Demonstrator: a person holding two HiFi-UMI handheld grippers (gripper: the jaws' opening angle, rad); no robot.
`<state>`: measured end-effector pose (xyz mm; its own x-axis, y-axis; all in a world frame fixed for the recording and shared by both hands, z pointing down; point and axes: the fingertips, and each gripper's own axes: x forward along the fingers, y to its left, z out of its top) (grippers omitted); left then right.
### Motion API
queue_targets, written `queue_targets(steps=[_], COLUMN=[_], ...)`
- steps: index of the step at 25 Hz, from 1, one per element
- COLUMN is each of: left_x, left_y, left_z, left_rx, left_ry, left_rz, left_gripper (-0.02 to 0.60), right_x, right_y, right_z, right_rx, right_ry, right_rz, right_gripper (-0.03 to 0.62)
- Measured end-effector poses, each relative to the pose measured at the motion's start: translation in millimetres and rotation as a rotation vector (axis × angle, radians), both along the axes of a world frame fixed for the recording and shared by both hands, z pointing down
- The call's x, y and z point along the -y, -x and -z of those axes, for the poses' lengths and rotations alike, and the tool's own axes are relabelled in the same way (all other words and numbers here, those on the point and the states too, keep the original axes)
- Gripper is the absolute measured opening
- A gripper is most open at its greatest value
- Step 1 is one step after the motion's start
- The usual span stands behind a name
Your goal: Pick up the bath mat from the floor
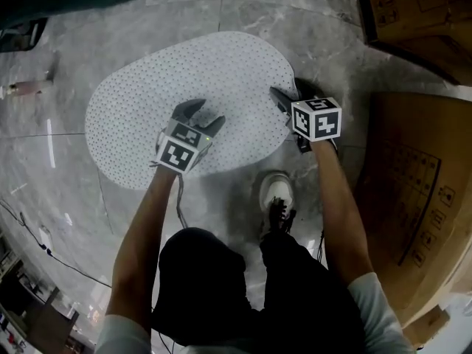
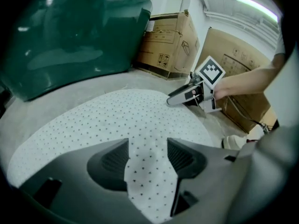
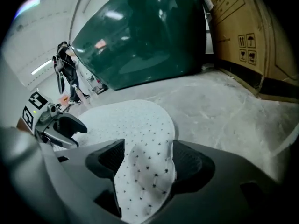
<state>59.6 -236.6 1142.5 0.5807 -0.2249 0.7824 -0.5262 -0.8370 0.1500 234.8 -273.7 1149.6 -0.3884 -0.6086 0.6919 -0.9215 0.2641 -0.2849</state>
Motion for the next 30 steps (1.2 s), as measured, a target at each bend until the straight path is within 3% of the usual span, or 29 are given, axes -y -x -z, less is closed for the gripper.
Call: queue_targets(steps=[2,6,10,13,18,30], left_x=[-4,-15,-22,-20,-25,-25], left_y=[-1,4,19,35,70,109], left_z=[0,0,5,14,27,36], left_rx=[-0.013,-0.031,-0.036,-0.069,-0.084,-0.101], left_ry=[0.000,-0.003,0.003,0.001,-0.018,-0.009], left_rz=[0.013,0.020,0.051,0.118,0.226,0.305], left_gripper=[0.253,0.253,0.253,0.253,0.253,0.253], right_x=[-3,-12,-22,-24,-31,-29], right_y=[16,40,65,78,96,121], right_z=[2,-1,1,9,24,66], right_rx=[0.030,-0.035,-0.036,-0.011,0.013,0.042], right_ry=[-0.005,-0.010,0.003,-0.011,-0.043,-0.041], right_rz=[0.012,0.075,0.135,0.080,0.022,0.085], right_gripper=[0.313,0.313,0.301,0.186,0.057,0.035])
